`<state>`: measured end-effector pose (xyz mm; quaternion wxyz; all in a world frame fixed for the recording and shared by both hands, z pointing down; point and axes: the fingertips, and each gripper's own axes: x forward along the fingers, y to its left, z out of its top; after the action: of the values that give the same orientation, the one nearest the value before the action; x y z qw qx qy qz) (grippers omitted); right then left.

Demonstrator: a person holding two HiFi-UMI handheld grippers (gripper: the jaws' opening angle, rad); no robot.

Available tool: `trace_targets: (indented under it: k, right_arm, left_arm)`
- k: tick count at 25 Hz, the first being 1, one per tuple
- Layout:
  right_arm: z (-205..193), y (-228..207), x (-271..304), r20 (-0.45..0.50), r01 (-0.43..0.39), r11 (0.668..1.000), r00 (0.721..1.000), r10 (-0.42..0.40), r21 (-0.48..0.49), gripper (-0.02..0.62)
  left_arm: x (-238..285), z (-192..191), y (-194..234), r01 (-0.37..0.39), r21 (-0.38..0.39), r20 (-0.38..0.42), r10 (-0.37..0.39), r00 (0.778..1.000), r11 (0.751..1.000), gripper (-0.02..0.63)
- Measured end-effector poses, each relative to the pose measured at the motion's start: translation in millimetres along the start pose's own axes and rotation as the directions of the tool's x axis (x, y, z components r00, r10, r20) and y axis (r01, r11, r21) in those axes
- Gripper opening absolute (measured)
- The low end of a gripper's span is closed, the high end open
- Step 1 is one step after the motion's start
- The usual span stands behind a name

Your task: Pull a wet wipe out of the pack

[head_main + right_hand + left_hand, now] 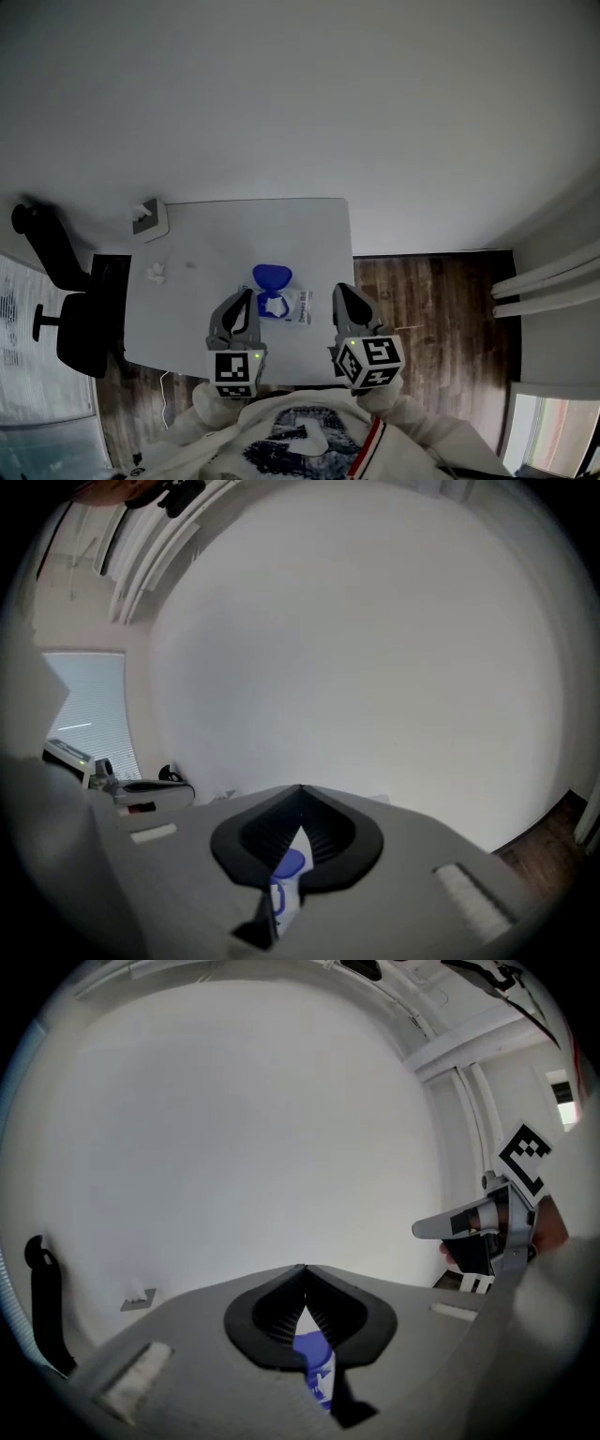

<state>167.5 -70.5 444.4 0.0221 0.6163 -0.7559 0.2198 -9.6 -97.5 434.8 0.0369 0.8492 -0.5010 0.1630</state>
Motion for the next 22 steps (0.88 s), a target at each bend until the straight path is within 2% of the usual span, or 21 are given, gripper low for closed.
trace_targets:
  k: [5,12,22]
  right_arm:
    - [6,-17,12,-0.004,-0.033,0.999,0.999,0.033,0.01,0.005]
    - [2,-16,24,-0.023,-0.081,0.996,0.996,0.082,0.024,0.005]
    - [-14,-5,36,-0.071,-0.101,0.995,0.992,0.102,0.02,0.005]
  left_arm:
    - [7,11,-2,-0.048,0.0,0.003,0.048,0.999,0.999,0.005]
    - [5,8,2,-0.088,0.009,-0.024,0.088,0.996,0.996,0.005]
    - [2,-5,8,-0.078,-0.008,-0.057,0.077,0.995,0.997,0.005]
